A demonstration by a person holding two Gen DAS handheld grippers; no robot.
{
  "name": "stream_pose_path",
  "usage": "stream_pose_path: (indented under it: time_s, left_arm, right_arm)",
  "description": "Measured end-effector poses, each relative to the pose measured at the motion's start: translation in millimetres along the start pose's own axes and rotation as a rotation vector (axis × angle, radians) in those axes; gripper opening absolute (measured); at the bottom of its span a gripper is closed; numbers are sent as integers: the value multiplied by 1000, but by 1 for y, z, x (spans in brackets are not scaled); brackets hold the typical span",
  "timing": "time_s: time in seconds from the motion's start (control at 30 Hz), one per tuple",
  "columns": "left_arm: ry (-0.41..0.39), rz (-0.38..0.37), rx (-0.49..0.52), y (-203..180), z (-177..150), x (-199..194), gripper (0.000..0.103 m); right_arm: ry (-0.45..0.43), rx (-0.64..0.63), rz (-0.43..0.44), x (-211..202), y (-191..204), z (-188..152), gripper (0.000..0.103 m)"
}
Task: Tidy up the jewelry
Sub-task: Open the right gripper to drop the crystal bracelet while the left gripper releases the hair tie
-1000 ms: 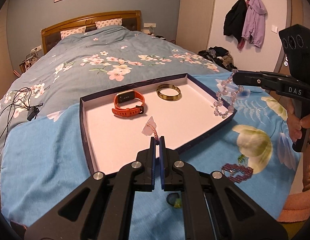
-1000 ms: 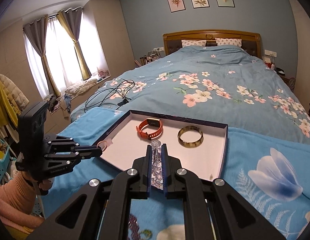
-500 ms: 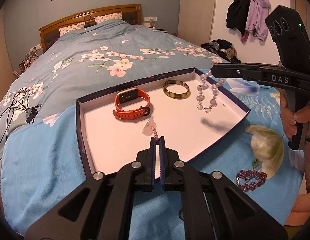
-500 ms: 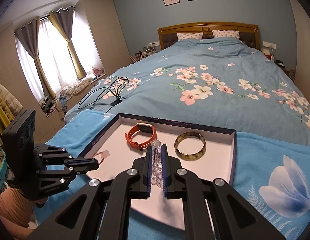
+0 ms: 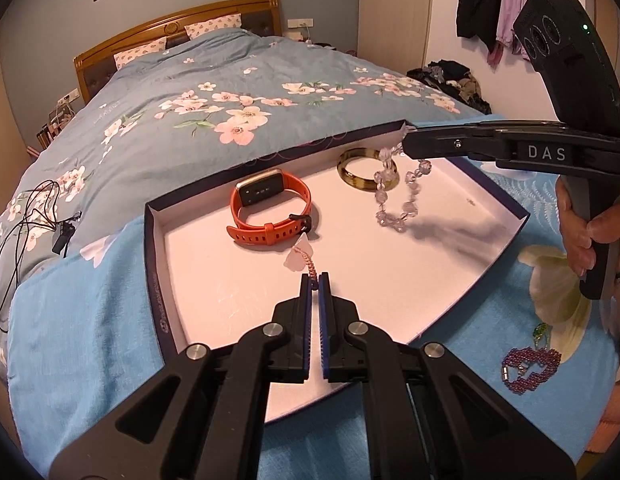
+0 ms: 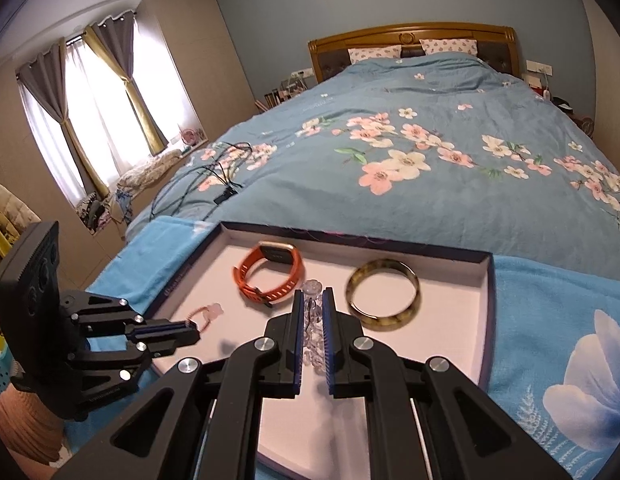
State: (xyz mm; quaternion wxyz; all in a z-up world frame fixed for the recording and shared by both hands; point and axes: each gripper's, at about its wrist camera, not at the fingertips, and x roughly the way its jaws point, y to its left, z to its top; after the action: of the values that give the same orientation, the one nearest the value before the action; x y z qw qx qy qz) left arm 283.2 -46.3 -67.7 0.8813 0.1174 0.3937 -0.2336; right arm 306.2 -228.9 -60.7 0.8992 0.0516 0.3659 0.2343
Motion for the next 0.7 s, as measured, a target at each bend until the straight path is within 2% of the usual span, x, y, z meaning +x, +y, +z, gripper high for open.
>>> stream_pose_path:
  time_s: [0.5, 0.7]
  left_arm:
    - [65, 3, 0, 4, 5, 26, 4]
    - [72, 14, -12, 8, 8, 31, 6]
  right_arm:
    - [88, -59, -94, 23, -17, -13, 7]
    - [105, -40, -116, 29, -25, -16, 8]
